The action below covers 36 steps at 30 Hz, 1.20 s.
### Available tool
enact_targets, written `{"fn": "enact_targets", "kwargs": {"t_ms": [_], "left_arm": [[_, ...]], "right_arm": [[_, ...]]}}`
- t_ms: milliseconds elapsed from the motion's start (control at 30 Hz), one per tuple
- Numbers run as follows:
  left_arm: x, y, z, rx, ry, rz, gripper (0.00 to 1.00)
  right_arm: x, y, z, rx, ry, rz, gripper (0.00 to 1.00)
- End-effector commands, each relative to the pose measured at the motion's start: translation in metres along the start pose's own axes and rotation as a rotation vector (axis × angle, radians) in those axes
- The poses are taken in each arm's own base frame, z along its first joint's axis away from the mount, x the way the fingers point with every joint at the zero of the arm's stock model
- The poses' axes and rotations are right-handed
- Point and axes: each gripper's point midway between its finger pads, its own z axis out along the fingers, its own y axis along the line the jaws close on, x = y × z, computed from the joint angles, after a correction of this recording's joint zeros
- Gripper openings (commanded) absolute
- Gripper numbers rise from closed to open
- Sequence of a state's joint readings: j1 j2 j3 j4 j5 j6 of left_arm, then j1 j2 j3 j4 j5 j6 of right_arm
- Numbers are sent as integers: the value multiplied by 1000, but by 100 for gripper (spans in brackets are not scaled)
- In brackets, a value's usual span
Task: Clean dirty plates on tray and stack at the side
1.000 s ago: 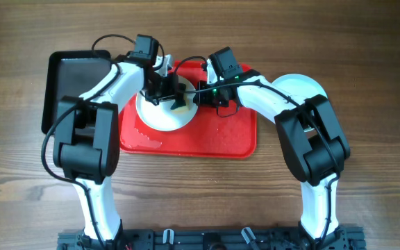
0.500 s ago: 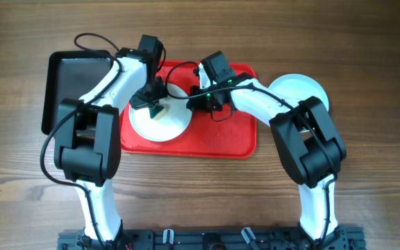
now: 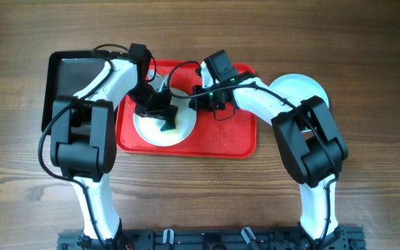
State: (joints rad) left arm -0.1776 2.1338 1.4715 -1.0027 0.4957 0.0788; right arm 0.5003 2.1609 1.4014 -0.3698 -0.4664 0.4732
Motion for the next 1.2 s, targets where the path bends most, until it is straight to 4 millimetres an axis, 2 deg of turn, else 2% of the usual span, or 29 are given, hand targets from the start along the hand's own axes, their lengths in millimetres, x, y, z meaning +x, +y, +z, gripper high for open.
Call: {"fn": "enact_targets", "kwargs": {"t_ms": [0,100,200,267,333,433,500,567,667,800,867,1000,1100,1167], "left_arm": [[-12,-15,22,102,-25,52,4],[-40,-2,21,23,-132,-36,4],[-66,32,13,-160,-263,-203,4],[-74,56,0,-289,-337,-316,4],[-76,67,-13,-368,-372,-363,4],[-77,80,-51,-529,-446,-389,4],[-76,82,-79,-609,-493,-394,4],[-73,77,-99,-634,-520,-391,4],[-63,65,-122,-629,-539,-380,4],[-46,53,-143,-627,-538,-380,4],[-37,48,-146,-613,-518,-380,4],[-25,45,-140,-592,-461,-383,4],[-23,48,-133,-594,-434,-387,4],[-23,49,-130,-598,-417,-369,4]], "right_arm": [[11,-25,12,69,26,58,4],[11,-25,12,69,26,58,4],[11,-25,12,69,27,58,4],[12,-25,12,70,29,59,4],[13,-26,12,72,32,61,4],[13,-26,12,72,32,60,4],[13,-26,12,72,32,60,4],[13,-26,12,72,32,61,4],[13,-26,12,73,33,59,4],[15,-27,12,77,41,62,4],[15,-27,12,77,42,63,4],[15,-27,12,77,41,63,5],[13,-26,12,74,36,36,27],[12,-27,12,81,27,30,33]]}}
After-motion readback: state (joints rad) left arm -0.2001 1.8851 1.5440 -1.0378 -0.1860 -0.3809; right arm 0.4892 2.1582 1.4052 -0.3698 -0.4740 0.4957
